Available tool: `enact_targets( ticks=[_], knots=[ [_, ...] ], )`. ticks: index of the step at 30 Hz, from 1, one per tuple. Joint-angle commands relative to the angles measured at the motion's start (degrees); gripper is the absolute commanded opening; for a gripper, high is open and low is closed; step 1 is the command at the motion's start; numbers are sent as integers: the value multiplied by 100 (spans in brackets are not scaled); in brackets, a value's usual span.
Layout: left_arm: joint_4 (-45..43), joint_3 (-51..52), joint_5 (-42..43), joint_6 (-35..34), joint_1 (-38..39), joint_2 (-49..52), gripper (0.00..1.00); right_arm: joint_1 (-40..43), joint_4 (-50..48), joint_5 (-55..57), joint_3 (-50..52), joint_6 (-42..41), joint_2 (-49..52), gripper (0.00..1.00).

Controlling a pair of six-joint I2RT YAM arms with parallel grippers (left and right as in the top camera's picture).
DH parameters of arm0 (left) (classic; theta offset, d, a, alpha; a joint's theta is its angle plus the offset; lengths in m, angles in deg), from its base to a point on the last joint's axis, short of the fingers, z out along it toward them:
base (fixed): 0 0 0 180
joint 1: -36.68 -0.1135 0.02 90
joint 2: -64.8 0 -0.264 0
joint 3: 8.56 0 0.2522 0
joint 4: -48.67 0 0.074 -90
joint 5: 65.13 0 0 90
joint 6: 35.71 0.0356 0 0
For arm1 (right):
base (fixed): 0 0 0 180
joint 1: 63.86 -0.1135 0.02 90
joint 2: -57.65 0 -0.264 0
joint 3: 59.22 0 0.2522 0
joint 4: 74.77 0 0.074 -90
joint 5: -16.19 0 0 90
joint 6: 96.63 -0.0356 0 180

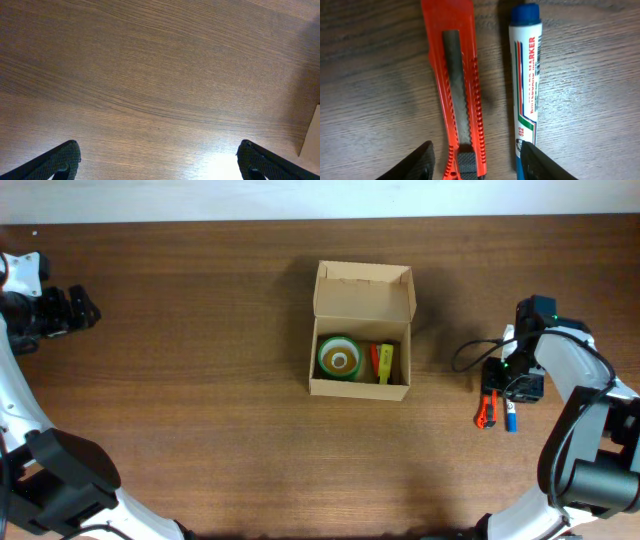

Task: Pack container
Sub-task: 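Move the right gripper to the red box cutter and grasp it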

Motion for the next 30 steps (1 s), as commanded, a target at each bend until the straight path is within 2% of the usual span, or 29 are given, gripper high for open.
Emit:
enact_targets(
  ticks=[1, 15, 23, 27, 30],
  knots=[
    [-2, 26, 66, 72, 0, -15, 100, 26, 35, -168, 57, 37, 74, 55],
    [-2, 26, 66, 72, 0, -15, 100, 24, 17, -402, 57, 59, 98, 55],
    [-2, 26, 66, 72, 0, -15, 100, -42, -9, -402, 61, 59, 461, 55],
    [-2, 26, 66, 72, 2, -15, 100, -122, -72, -398, 61, 55, 632, 46],
    [0, 26, 66, 70, 2, -15, 100, -127, -116, -396, 61, -17, 704, 32]
  ],
)
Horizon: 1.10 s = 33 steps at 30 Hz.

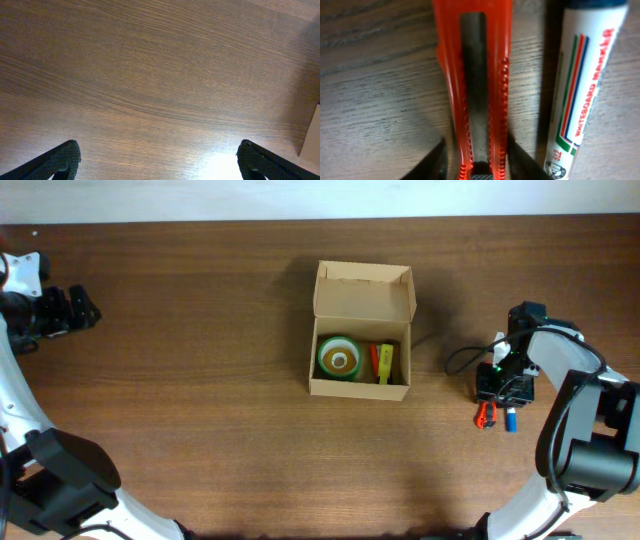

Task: Pack container
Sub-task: 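Move the right gripper to the red box cutter and grasp it, then lift the red box cutter and carry it toward the box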

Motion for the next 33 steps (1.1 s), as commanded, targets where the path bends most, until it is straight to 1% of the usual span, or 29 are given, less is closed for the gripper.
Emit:
enact_targets(
  ticks=[1, 2, 3, 7, 11, 16, 19, 23, 28, 33],
  knots=[
    [-2, 26, 63, 70, 0, -15, 100, -72, -94, -144, 59, -122, 247, 23],
    [0, 26, 61, 72, 0, -15, 100, -72, -101, -142, 59, -164, 254, 10],
    [0, 26, 63, 72, 0, -15, 100, -74, -107, -146, 59, -166, 254, 4],
    [-2, 26, 63, 72, 0, -15, 100, -74, -94, -162, 57, -184, 254, 4],
    [0, 26, 63, 72, 0, -15, 100, -74, -90, -481, 50, -181, 114, 4],
    [-2, 26, 63, 72, 0, -15, 100, -74, -31, -796, -170, -177, -345, 4],
    [0, 26, 63, 72, 2, -15, 100, -74, 140, -890, -494, -177, -656, 4],
    [0, 26, 63, 72, 2, -15, 100, -94, 693, -905, -1246, -175, -909, 4],
    [0, 26, 63, 72, 0, -15, 100, -407, 1504, -918, -2680, 295, -968, 4],
    [0, 26, 61, 72, 0, -15, 100, -953, 1766, -920, -4118, 835, -966, 4]
  ],
)
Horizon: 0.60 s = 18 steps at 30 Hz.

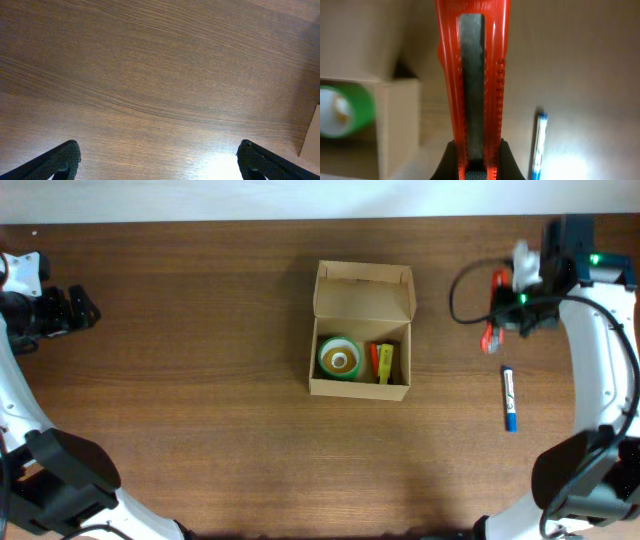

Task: Pack container
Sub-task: 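Lift the red box cutter and carry it toward the box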

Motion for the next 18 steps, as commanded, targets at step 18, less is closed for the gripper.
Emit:
enact_targets(
  ticks=[18],
  knots=[
    [0, 26, 63, 72, 2, -15, 100, -3276, 1145, -72, -1740, 4577, 306, 4]
  ],
)
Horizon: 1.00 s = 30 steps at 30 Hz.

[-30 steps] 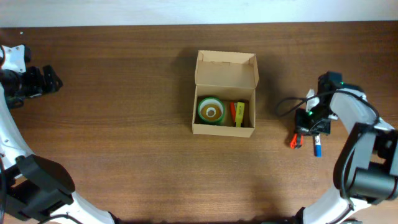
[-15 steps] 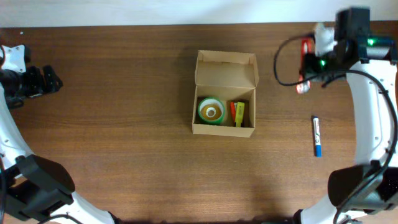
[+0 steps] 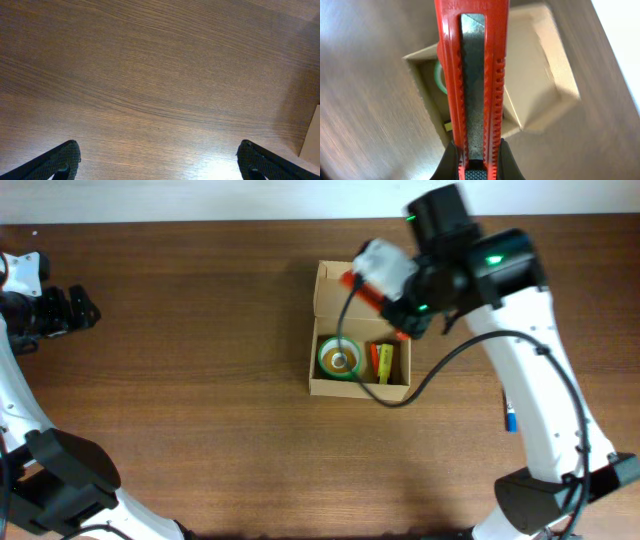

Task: Pack container
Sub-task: 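Lift the red box cutter and carry it toward the box, then lower the box cutter into the box beside the stapler and release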

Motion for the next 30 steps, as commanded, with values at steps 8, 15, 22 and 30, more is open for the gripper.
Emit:
enact_targets(
  ticks=[8, 15, 22, 30],
  knots=[
    [-2, 26, 63, 70, 0, -15, 100, -387, 98, 133, -63, 1292, 1158, 4],
    [-2, 26, 66, 72, 2, -15, 100, -376, 476, 774, -31, 1349, 2107, 4],
    [0, 26, 66, 72, 0, -15, 100, -350, 424, 562, 111, 1322, 2227, 4],
    [0, 26, 66, 72, 0, -15, 100, -350, 326, 518, 319, 1259, 2227, 4]
  ],
)
